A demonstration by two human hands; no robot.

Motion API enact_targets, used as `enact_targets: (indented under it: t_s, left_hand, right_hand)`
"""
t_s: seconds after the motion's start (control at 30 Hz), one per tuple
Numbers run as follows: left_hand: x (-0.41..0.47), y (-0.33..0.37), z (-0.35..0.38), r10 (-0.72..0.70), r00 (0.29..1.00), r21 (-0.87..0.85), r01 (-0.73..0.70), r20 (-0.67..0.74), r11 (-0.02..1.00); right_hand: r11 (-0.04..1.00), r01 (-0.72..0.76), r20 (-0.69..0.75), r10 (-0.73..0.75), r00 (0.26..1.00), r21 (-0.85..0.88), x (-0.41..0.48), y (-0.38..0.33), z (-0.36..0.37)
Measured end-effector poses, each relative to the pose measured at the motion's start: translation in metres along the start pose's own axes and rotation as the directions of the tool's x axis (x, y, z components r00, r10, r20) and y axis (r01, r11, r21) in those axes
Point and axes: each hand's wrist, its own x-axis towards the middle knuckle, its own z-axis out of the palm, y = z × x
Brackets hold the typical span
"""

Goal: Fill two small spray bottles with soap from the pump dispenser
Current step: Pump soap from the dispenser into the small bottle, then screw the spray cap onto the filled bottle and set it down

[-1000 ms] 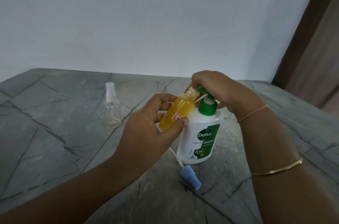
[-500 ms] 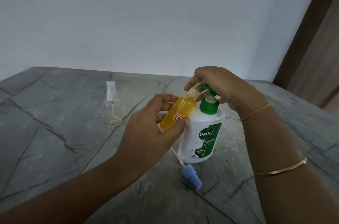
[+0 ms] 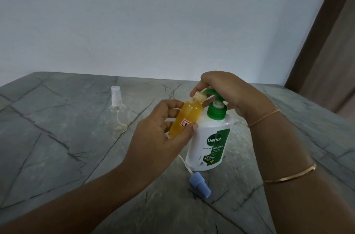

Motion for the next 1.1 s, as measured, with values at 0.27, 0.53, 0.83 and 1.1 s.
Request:
enact_targets:
  t_s: [0.27,0.53,0.83,1.1]
  left_hand:
    - [-0.001,-0.001,0.001,-0.049,0.999,-0.076,0.049,0.002,0.996]
    - [-0.016,-0.019,-0.003,-0.082,0.996,0.013,0.082,-0.039,0.997]
    - [-0.030,-0.023,-0.009,-0.178,0.980,0.094,0.186,-0.085,0.978]
    - [-0.038,-0.029,-0.015,-0.258,0.965,0.087,0.262,-0.048,0.961]
  right_hand:
    - [0.981,0.092,-0.156,-0.066,0.986,0.168,0.002,0.000,-0.004]
    - [0.938,0.278,-0.467,-0.155,0.871,0.206,0.004,0.003,-0.016]
    - [0.739,0.495,-0.674,-0.651,0.349,-0.457,-0.034,-0.018,-0.006]
    - [0.666,0.366,-0.151,-0.585,0.797,-0.651,-0.086,0.019,0.055]
